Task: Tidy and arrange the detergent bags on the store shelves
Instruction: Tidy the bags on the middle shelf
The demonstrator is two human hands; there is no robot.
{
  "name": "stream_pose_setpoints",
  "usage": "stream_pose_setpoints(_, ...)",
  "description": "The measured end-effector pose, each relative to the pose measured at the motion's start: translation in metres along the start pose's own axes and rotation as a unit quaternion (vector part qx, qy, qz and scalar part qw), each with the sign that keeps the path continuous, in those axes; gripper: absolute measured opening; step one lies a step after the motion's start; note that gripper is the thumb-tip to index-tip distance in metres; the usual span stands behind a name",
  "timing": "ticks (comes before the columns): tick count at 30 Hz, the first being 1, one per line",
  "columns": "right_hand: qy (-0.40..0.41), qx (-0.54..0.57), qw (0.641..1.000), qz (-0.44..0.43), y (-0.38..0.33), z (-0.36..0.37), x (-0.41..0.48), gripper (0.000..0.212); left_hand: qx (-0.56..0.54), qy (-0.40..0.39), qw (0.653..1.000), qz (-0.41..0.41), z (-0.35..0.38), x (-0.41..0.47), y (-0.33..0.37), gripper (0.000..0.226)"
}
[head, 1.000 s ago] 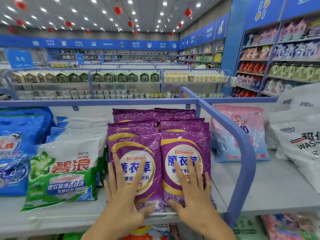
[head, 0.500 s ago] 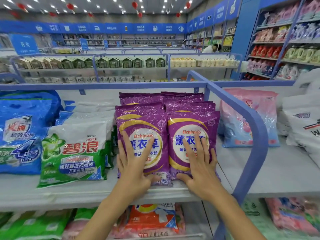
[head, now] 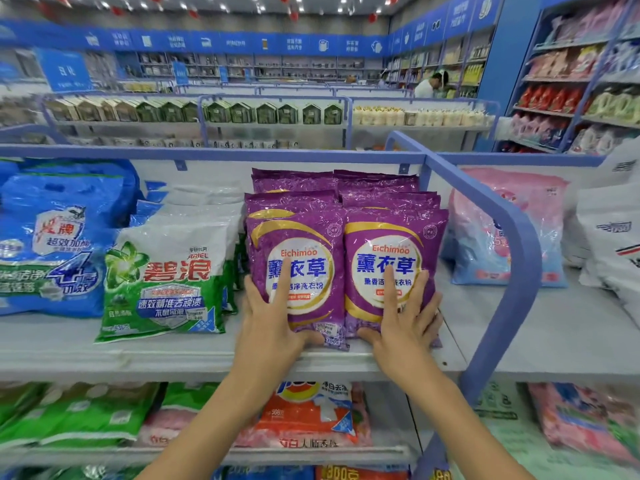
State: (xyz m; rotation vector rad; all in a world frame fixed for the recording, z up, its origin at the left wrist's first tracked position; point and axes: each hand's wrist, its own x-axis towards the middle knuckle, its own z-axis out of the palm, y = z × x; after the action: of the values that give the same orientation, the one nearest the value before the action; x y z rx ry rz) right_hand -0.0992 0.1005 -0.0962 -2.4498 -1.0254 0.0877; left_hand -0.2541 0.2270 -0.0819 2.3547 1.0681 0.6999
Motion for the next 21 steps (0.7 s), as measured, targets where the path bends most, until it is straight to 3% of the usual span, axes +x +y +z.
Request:
stream_pose_setpoints(9, 0.056, 0.002, 0.998, -0.017, 0.002, -0.008, -0.014, 0.107, 0.030, -0.004, 1.000, 0.010, -0.004, -0.008, -0.008, 0.128)
stream_pose_setpoints(16, 0.112, 0.044, 0.990, -0.073, 0.019, -0.004, -0.030, 0.080, 0.021, -0.007, 0.998, 0.054, -0.013, -0.028, -0.025, 0.084)
stream_pose_setpoints(21, 0.079, 0.058, 0.992, -0.082, 0.028, -0.001, -0.057, 0.070, 0.057, -0.009, 0.996, 0.074, -0.022, -0.062, -0.039, 0.070)
